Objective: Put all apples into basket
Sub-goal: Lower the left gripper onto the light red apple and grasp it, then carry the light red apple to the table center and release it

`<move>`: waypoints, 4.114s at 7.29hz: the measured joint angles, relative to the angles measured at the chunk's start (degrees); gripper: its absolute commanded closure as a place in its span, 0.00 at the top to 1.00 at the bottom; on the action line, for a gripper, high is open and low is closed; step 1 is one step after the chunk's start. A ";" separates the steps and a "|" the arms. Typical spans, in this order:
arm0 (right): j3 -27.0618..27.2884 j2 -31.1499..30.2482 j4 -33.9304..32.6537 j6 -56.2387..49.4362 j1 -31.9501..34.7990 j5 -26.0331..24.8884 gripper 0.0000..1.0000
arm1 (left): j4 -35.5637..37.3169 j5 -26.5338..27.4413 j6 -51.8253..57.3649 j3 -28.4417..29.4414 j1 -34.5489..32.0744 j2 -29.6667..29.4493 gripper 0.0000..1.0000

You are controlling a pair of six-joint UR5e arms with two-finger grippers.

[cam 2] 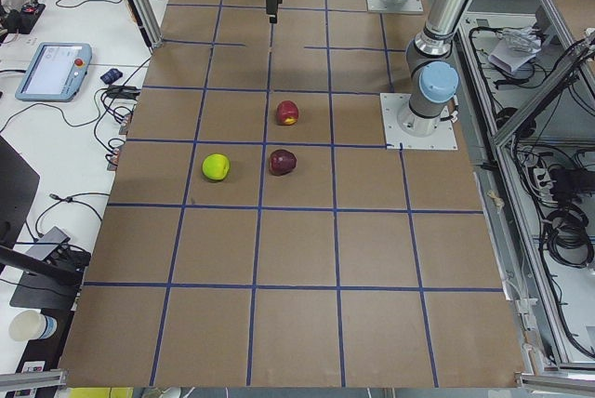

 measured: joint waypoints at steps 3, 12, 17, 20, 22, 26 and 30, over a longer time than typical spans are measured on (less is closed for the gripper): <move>-0.02 0.04 -1.56 -0.02 0.00 0.07 1.00 | 0.05 0.04 -0.12 -0.21 0.06 0.03 1.00; 0.47 -0.01 -2.11 0.14 0.00 -0.07 1.00 | 23.03 -3.30 0.08 -25.82 13.07 -10.01 1.00; 0.52 0.06 -2.20 0.15 0.00 -0.07 1.00 | 29.19 1.90 0.10 -28.34 14.64 -14.49 0.87; 0.45 0.07 -2.21 0.05 0.00 -0.07 1.00 | 32.81 -0.63 -0.09 -30.50 14.75 -14.61 0.16; 0.44 0.13 -2.23 -0.04 -0.13 -0.05 1.00 | 30.80 -4.67 -3.23 -29.75 13.02 -12.11 0.08; 0.15 0.21 -2.20 -0.07 -0.70 0.09 1.00 | 31.04 -9.65 -27.70 -19.95 -9.96 -14.20 0.06; 0.47 0.43 -3.18 0.44 -0.62 0.19 1.00 | 45.77 -9.88 -32.89 -16.58 -20.35 -23.61 1.00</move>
